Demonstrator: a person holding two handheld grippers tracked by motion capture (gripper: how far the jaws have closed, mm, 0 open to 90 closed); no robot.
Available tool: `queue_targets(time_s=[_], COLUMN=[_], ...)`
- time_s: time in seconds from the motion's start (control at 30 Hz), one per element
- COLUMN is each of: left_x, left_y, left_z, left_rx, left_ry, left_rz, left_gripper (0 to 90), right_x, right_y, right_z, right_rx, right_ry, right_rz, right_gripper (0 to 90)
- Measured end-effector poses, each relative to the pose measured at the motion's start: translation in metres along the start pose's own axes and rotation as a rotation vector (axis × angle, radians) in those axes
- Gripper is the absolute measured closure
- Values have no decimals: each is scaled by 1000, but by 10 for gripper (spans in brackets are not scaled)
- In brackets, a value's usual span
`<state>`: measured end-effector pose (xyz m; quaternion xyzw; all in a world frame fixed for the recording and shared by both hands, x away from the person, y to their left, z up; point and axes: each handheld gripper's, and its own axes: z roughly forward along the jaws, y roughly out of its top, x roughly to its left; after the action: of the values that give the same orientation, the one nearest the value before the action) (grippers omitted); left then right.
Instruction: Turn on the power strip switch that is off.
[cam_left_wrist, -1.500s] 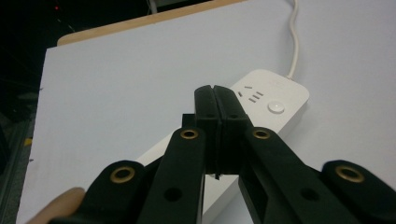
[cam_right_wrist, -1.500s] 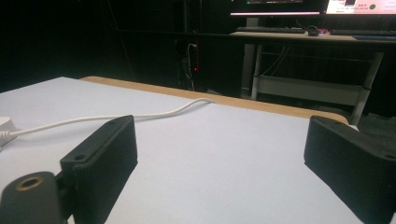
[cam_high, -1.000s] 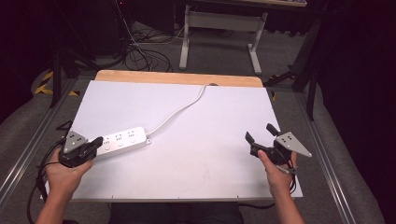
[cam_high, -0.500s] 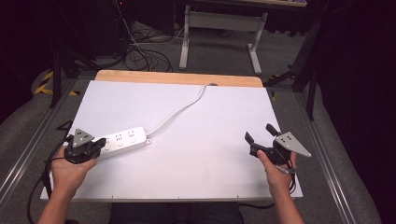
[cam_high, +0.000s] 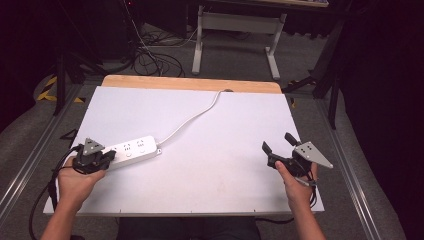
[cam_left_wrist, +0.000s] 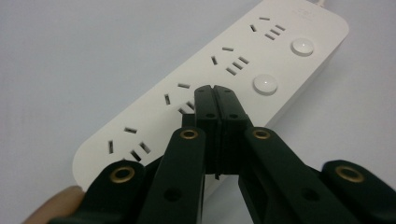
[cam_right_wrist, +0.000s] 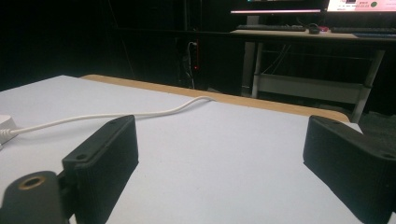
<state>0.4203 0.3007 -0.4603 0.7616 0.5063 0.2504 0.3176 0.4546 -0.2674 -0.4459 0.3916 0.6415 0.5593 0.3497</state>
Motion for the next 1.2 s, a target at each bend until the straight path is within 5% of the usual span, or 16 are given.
queue_targets(time_s=[0.6, 1.2], left_x=[-4, -3], left_y=[-2, -3], left_z=[2, 4], left_rx=[4, 8], left_ry=[3, 0], left_rz=[14, -43], left_gripper=[900, 900], right_x=[0, -3], right_y=[0, 2], right_z=[-1, -5], right_rx=[-6, -29], right_ry=[-3, -12], right_rz=[2, 23], right_gripper=[111, 110])
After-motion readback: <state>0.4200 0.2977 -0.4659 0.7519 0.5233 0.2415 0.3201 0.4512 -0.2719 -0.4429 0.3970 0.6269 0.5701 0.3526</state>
